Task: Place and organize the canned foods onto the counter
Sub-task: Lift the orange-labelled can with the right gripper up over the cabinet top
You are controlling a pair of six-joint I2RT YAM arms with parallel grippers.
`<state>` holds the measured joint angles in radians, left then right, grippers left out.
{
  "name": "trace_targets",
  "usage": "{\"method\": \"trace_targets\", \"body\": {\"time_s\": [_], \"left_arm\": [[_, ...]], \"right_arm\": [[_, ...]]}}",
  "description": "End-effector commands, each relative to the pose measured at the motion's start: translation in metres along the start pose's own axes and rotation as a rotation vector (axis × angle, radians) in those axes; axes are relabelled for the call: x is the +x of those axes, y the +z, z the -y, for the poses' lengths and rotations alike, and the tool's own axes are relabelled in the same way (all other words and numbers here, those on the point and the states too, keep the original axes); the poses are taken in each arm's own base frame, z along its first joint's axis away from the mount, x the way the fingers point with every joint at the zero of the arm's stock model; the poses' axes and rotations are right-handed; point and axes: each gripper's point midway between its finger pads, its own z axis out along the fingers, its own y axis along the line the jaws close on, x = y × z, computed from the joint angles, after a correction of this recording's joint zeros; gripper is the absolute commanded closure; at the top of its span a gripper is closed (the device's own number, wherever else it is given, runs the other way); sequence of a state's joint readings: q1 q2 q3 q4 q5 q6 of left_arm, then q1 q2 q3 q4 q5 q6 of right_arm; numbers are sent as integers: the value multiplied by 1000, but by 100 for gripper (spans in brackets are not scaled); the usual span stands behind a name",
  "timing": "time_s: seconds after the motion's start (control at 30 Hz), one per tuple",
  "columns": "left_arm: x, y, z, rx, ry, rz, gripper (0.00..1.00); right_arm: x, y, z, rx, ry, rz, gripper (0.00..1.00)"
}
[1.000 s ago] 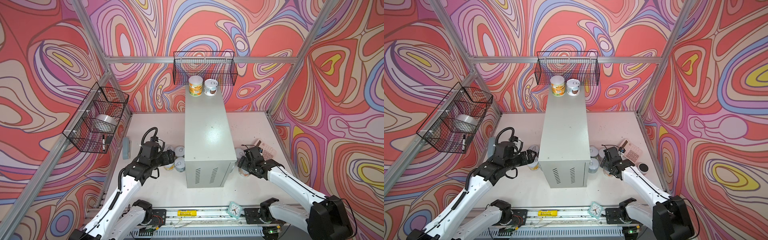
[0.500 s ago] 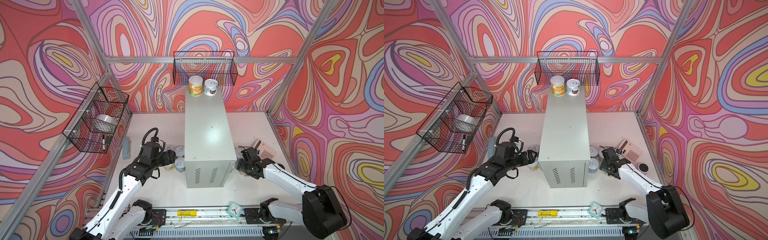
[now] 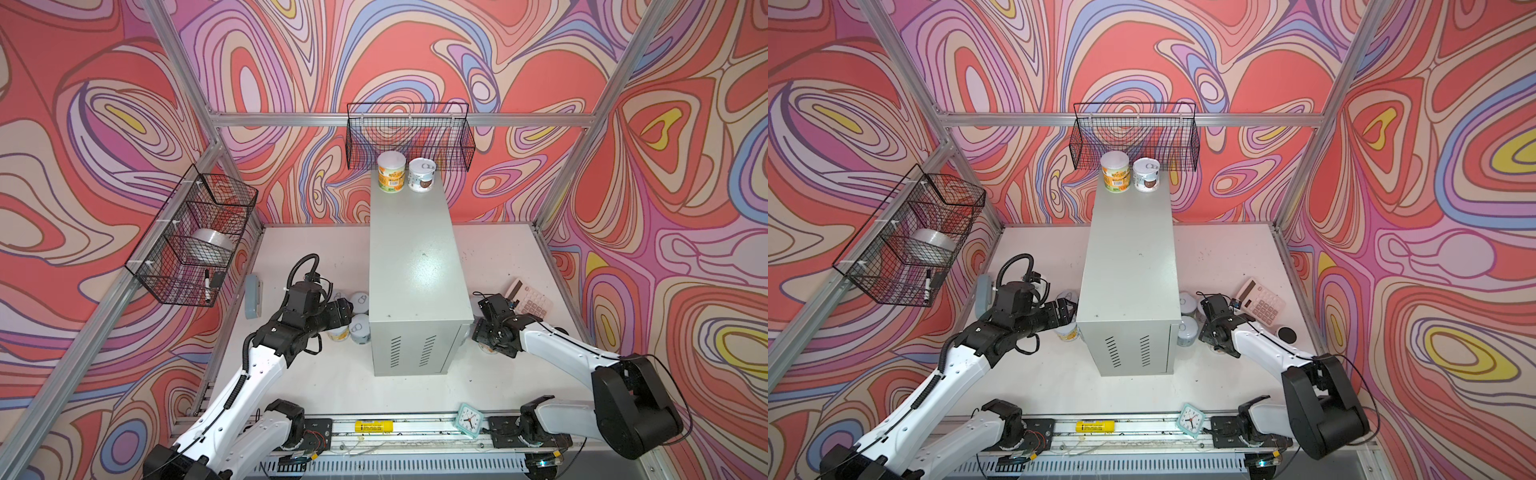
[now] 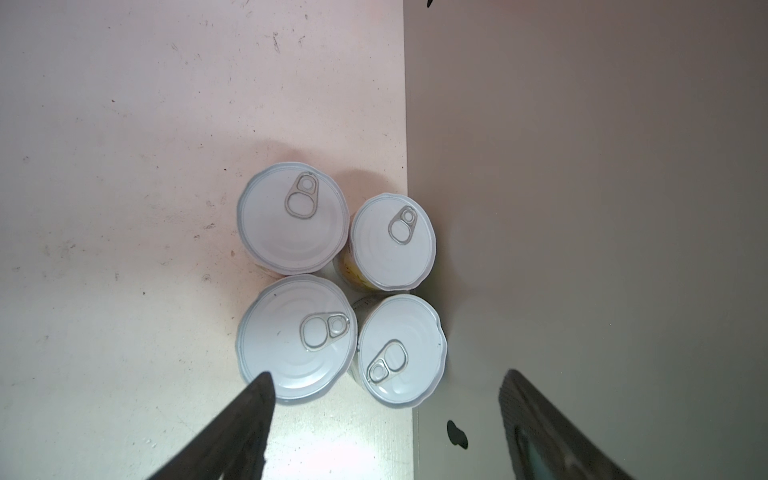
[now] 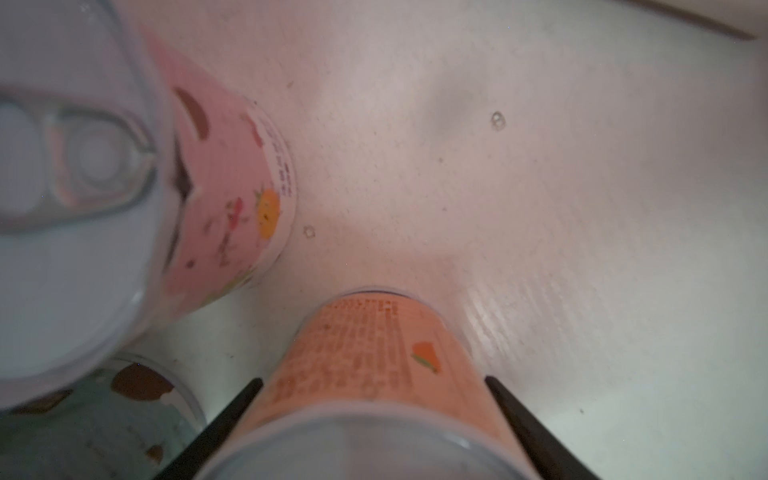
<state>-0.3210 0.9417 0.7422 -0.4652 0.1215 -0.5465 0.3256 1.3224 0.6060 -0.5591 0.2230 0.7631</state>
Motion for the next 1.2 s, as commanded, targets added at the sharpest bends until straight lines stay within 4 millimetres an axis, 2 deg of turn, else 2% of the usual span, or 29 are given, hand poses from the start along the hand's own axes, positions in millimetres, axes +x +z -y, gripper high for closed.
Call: {"method": "trace_targets", "body": {"time_s": [0.0, 0.1, 0.17, 0.2, 0.27, 0.3, 0.4, 0.47, 0.53, 0.77, 1.0, 1.17], "left_arm": [[3, 3, 0, 8, 7, 0, 15], [3, 2, -2, 0, 10, 7, 15], [3, 1, -2, -1, 13, 12, 15], [2, 0, -3, -2, 14, 14, 15], [2, -1, -3, -4, 17, 16, 15], [2, -1, -4, -8, 19, 17, 15], [2, -2, -4, -12, 23, 13, 15], [1, -4, -2, -10, 25, 8, 15], [0, -5, 0, -5, 26, 1, 15], [-8, -16, 5, -20, 48, -14, 16], [-16, -19, 12, -7, 59, -11, 16], [-14, -15, 13, 0, 51, -18, 16]], "right_arm": [[3, 5, -2, 3, -8, -31, 17], [3, 5, -2, 3, -12, -34, 20], [4, 6, -2, 3, -13, -35, 31], [3, 5, -2, 3, -17, -32, 44], [3, 3, -1, 9, -20, -31, 84], [1, 0, 1, 15, -23, -27, 100], [-3, -14, -1, -2, -32, -22, 100], [-10, -31, -4, -18, -37, -15, 100], [-19, -55, -7, -41, -54, 0, 100], [-64, -158, -19, -107, -179, 91, 100], [-115, -253, -49, -219, -270, 191, 100], [-141, -306, -81, -332, -317, 253, 100]]}}
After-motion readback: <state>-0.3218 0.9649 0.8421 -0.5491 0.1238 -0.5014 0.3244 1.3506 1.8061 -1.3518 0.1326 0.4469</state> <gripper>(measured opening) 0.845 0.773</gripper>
